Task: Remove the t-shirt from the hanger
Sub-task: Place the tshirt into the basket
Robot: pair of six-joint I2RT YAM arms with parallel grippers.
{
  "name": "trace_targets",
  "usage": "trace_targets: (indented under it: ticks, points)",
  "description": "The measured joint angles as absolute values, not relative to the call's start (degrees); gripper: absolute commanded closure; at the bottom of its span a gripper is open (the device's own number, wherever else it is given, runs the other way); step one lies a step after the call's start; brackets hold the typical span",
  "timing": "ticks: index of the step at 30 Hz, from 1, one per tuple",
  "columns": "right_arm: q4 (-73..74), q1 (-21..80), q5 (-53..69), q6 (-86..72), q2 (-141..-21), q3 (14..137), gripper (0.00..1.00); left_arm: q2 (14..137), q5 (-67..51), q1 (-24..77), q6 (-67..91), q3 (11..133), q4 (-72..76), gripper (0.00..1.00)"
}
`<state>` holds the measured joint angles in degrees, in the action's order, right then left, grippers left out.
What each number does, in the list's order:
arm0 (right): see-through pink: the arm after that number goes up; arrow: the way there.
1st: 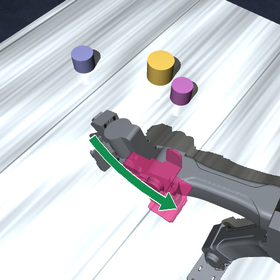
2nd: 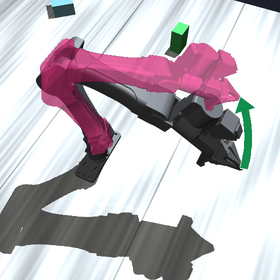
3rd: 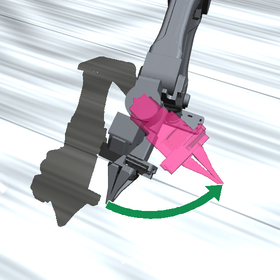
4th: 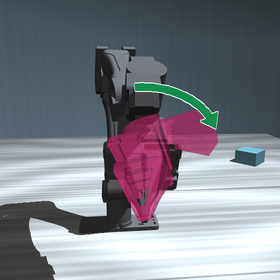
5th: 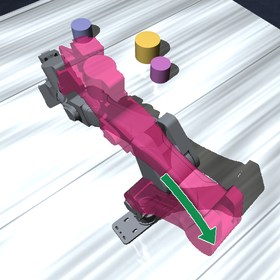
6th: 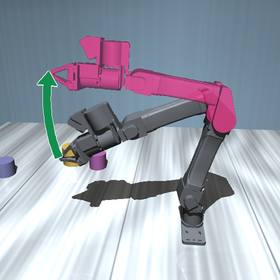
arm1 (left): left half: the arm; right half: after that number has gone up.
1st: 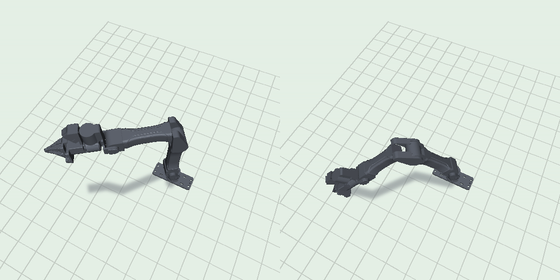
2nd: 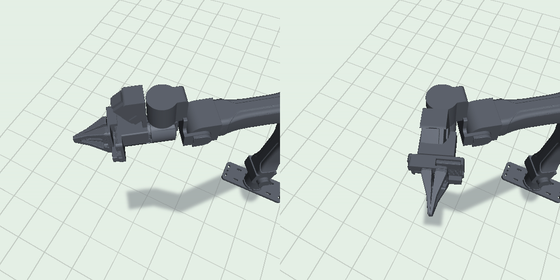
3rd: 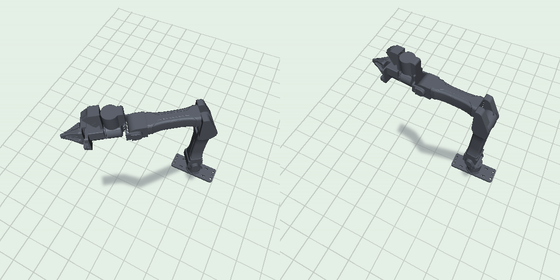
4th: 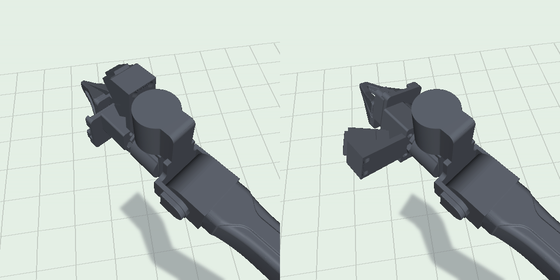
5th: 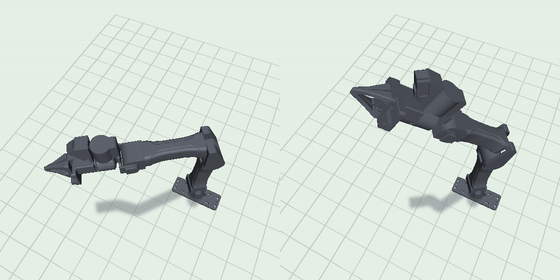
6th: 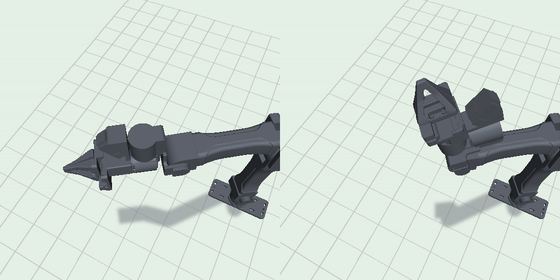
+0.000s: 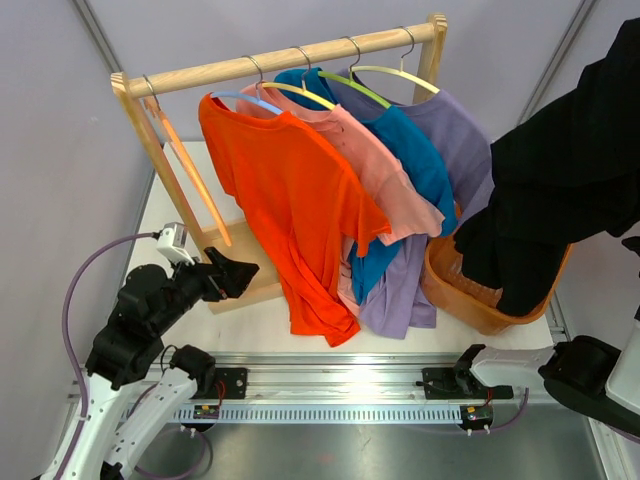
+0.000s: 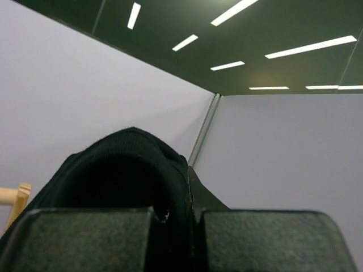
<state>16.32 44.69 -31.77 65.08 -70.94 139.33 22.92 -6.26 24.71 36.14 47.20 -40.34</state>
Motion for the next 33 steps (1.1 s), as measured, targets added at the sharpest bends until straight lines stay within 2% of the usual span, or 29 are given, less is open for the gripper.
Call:
trace_targets:
  ticks: [6, 15, 25, 33]
  points:
    - [14.7, 45.1, -35.0, 69.3, -65.8, 129.2, 1.0, 23.2, -8.0, 24.7, 35.7, 47.2, -39.7, 0.01]
    - [15.8, 44.6, -37.0, 69.8, -51.9, 105.9, 1.0, 23.1, -10.1, 24.7, 35.4, 47.2, -39.8, 0.01]
    - [30.1, 44.6, -38.2, 64.3, -41.0, 82.6, 1.0, 22.5, -10.7, 24.7, 35.3, 47.2, -41.1, 0.01]
    - [44.2, 44.6, -40.4, 56.4, -37.8, 75.3, 1.0, 23.4, -12.1, 24.7, 34.5, 47.2, -41.1, 0.01]
